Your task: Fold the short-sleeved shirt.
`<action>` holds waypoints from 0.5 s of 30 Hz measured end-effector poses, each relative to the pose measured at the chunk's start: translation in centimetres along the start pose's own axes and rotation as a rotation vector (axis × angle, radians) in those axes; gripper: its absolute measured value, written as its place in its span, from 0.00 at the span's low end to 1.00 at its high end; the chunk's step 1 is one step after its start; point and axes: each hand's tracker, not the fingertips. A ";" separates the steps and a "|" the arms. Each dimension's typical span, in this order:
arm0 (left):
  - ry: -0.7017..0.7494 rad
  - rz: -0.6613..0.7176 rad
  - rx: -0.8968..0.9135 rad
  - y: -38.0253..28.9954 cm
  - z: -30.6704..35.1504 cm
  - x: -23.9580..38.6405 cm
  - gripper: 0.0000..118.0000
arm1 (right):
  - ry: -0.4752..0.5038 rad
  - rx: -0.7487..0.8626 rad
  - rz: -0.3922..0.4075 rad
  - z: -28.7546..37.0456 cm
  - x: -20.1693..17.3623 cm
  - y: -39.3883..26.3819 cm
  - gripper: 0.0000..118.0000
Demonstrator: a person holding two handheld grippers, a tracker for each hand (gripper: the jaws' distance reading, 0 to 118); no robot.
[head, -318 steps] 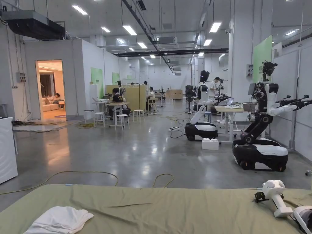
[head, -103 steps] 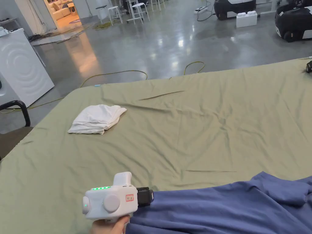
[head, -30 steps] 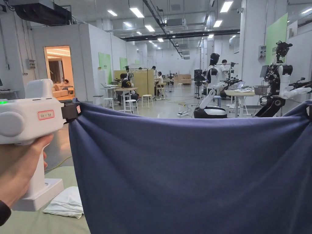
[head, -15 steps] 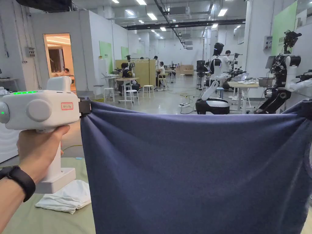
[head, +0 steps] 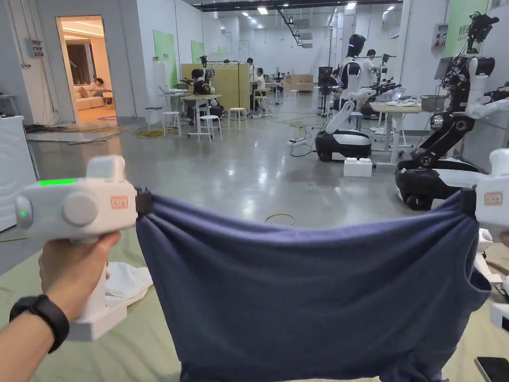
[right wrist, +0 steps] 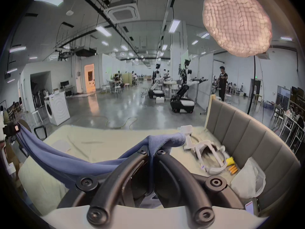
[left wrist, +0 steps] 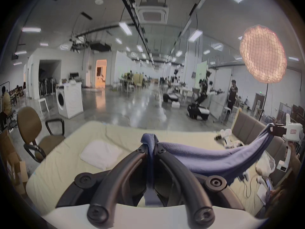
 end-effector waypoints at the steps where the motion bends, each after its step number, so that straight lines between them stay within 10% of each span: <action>1: 0.004 0.003 -0.041 -2.0 -0.6 -0.4 0.07 | 0.021 -0.019 -0.017 -0.1 0.2 -1.9 0.03; 9: -0.093 0.122 -0.160 -18.1 4.5 -3.4 0.07 | 0.086 -0.144 -0.002 5.5 3.9 -18.0 0.03; 15: -0.115 0.187 -0.355 -32.5 9.8 -4.5 0.07 | 0.074 -0.308 -0.185 12.3 7.7 -32.3 0.03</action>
